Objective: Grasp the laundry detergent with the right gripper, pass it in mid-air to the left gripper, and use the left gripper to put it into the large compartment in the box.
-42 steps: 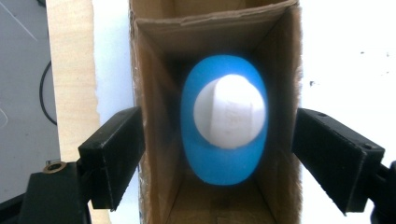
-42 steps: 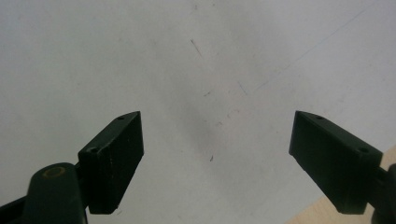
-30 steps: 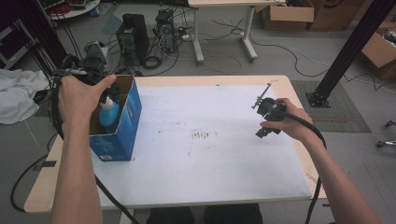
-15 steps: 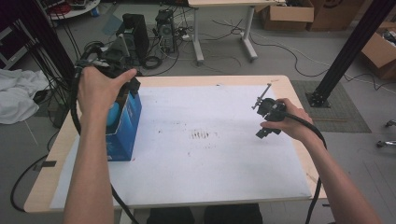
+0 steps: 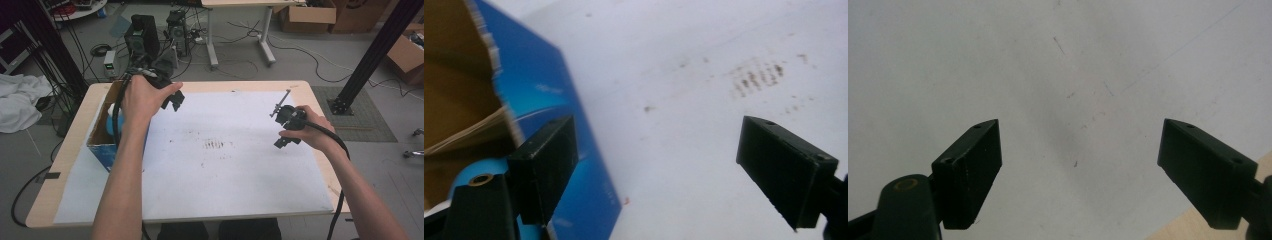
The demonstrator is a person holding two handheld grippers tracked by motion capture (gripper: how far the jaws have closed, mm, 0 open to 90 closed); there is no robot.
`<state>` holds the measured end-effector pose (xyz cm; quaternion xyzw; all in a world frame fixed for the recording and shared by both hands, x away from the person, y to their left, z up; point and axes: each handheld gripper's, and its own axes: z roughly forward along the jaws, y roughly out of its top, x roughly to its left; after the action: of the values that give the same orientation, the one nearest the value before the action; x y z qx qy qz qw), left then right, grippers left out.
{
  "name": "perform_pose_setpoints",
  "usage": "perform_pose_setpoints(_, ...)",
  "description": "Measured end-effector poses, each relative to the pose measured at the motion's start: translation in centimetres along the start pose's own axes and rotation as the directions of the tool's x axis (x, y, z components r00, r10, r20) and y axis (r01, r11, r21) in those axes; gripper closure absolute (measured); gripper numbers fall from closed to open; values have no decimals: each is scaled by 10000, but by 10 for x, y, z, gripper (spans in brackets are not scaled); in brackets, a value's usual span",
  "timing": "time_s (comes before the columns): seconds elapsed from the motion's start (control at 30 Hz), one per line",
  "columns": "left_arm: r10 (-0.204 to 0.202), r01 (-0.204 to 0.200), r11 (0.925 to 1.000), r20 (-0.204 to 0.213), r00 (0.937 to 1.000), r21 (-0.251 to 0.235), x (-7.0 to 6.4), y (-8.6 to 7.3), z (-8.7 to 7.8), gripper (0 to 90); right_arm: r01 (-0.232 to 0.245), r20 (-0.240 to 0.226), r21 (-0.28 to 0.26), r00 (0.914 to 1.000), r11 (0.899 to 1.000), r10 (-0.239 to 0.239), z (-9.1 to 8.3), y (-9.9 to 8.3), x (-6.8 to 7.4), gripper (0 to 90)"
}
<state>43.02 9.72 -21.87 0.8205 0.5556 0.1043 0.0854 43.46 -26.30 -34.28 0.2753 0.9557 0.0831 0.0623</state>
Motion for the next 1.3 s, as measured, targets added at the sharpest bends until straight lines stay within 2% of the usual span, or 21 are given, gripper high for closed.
perform_pose_setpoints(0.1,349,-348,9994,220,9991,-43,-9,3,7,178,-8,-10,-20,10000,10000,8,0,0,0,176)
perform_pose_setpoints(0.27,994,-994,9950,173,9949,-28,-23,8,18,178,-22,13,-19,10000,10000,22,0,-1,-1,176)
perform_pose_setpoints(0.33,1298,-1299,9915,229,9913,40,-28,10,24,178,17,14,-35,10000,10000,-17,1,-1,-1,176)
perform_pose_setpoints(0.4,1694,-1700,9853,290,9851,168,-33,10,31,177,-17,20,-17,10000,10000,17,1,-2,-1,176)
perform_pose_setpoints(0.47,1915,-1929,9809,469,9804,265,-37,10,39,178,12,36,-59,10000,10000,-12,1,-2,0,176)
perform_pose_setpoints(0.77,2545,-2584,9645,693,9646,540,-51,9,64,178,-9,30,-124,10000,9999,10,-3,-4,1,176)
perform_pose_setpoints(0.83,2790,-2827,9569,604,9584,669,-54,9,68,178,16,58,-128,10000,9999,-15,-4,-5,1,176)
perform_pose_setpoints(0.9,2913,-2960,9533,759,9536,606,-57,9,72,178,-22,63,-124,10000,9999,23,-5,-6,2,176)
perform_pose_setpoints(0.93,2891,-2939,9544,840,9536,518,-58,8,74,178,-19,66,-108,10000,9999,19,-6,-6,2,176)
perform_pose_setpoints(1.0,3028,-3079,9500,863,9491,529,-59,7,79,178,-42,74,-106,10000,9999,43,-6,-7,2,176)
perform_pose_setpoints(1.13,3136,-3191,9453,797,9462,685,-61,5,86,179,-73,82,-55,9999,10000,73,-8,-9,1,176)
perform_pose_setpoints(1.27,3140,-3204,9453,962,9445,605,-62,4,87,179,-113,109,-86,9999,9999,114,-9,-9,0,176)
perform_pose_setpoints(1.3,3234,-3299,9417,934,9417,654,-62,4,87,179,-95,101,-102,9999,9999,96,-10,-8,0,176)
